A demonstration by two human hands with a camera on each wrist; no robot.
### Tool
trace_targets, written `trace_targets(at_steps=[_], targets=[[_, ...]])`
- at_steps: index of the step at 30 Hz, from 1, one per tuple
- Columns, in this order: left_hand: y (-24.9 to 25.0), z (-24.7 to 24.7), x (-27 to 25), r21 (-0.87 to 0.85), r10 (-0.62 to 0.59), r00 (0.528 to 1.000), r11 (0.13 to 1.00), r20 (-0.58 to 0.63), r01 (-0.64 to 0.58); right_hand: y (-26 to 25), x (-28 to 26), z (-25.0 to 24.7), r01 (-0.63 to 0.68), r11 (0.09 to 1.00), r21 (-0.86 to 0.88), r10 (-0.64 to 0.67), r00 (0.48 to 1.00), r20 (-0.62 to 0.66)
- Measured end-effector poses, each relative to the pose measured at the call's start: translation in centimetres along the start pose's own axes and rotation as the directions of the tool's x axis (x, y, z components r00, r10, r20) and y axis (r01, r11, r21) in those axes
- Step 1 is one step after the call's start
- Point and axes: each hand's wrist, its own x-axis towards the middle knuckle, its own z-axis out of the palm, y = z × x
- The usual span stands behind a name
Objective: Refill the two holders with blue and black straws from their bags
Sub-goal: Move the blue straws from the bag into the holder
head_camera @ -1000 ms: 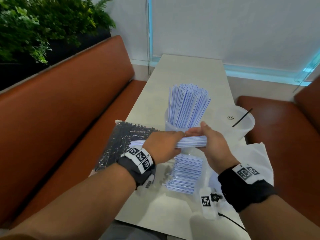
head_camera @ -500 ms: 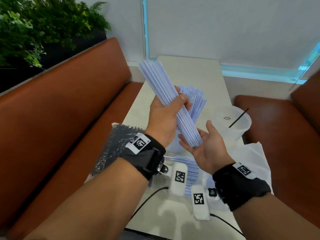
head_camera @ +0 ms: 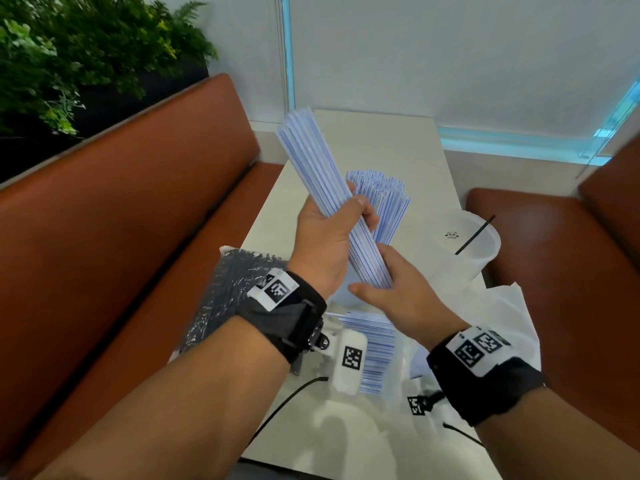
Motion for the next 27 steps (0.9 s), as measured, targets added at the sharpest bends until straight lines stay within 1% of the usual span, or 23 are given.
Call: trace_targets(at_steps=[1,2,3,5,7,8,10,11,12,14,16,17,18,19,21,24,27], targets=[[-0.3,0.1,-0.4,0.031,-0.014,1.000,0.999,0.021,0.014,-0.1,0.1,0.3,0.002,0.993,-0.114,0.002,0.999,0.037],[-0.5,0.1,-0.7,0.055,-0.032,0.999,0.998,0.043,0.029,-0.1,0.2,0.6,-0.004,0.981,-0.196,0.012,0.999,0.040],[-0.5,0.0,-0.8,0.067,-0.045,0.997,0.997,0.061,0.041,0.0,0.3,0.7,-0.014,0.967,-0.255,0.019,1.000,0.018],[0.2,-0.5,-0.1,0.040,-0.051,0.997,0.998,0.063,0.049,0.5,0.2,0.7,-0.061,0.947,-0.315,0.053,0.998,-0.035],[1.1,-1.0,0.9,0.010,-0.037,0.997,0.999,0.067,0.036,0.8,0.0,0.6,-0.081,0.926,-0.368,0.069,0.997,-0.045],[1.4,-1.1,1.2,0.028,-0.028,0.995,0.999,0.093,0.025,0.9,0.0,0.7,-0.084,0.917,-0.390,0.074,0.996,-0.040],[2.3,-0.9,1.4,0.132,-0.003,0.988,0.991,0.153,-0.018,0.7,0.4,0.8,-0.087,0.891,-0.446,0.081,0.996,-0.033],[2.9,-0.8,1.7,0.180,0.028,0.987,0.982,0.157,-0.056,0.5,0.8,0.8,-0.083,0.873,-0.481,0.075,0.997,-0.035],[3.7,-0.7,2.3,0.201,0.080,0.987,0.974,0.137,-0.106,0.4,1.1,0.6,-0.073,0.848,-0.525,0.057,0.997,-0.046],[5.5,-1.2,4.3,0.135,0.201,0.979,0.969,0.039,-0.204,0.6,1.7,-0.1,-0.068,0.767,-0.638,0.020,0.996,-0.083],[7.0,-1.4,6.2,0.043,0.283,0.957,0.959,-0.061,-0.281,1.1,2.4,-0.7,-0.100,0.660,-0.744,0.036,0.994,-0.102],[7.2,-1.5,6.8,0.037,0.315,0.945,0.949,-0.083,-0.313,1.4,2.9,-0.8,-0.114,0.607,-0.787,0.062,0.993,-0.096],[6.9,-1.5,7.2,0.071,0.345,0.935,0.938,-0.084,-0.339,1.7,3.4,-0.8,-0.118,0.564,-0.818,0.089,0.993,-0.081],[6.2,-1.5,7.3,0.144,0.367,0.928,0.924,-0.068,-0.355,1.9,3.9,-0.7,-0.115,0.529,-0.841,0.117,0.991,-0.061],[4.2,-1.8,7.4,0.340,0.346,0.938,0.886,-0.031,-0.316,2.3,4.7,-0.6,-0.083,0.495,-0.865,0.159,0.987,-0.004],[1.3,-3.4,7.7,0.584,0.256,0.967,0.787,-0.012,-0.201,2.9,5.1,-0.8,-0.030,0.509,-0.860,0.144,0.988,0.051],[-0.7,-4.9,8.5,0.757,0.235,0.972,0.637,-0.010,-0.146,3.4,4.9,-0.8,-0.004,0.508,-0.861,0.111,0.992,0.061]])
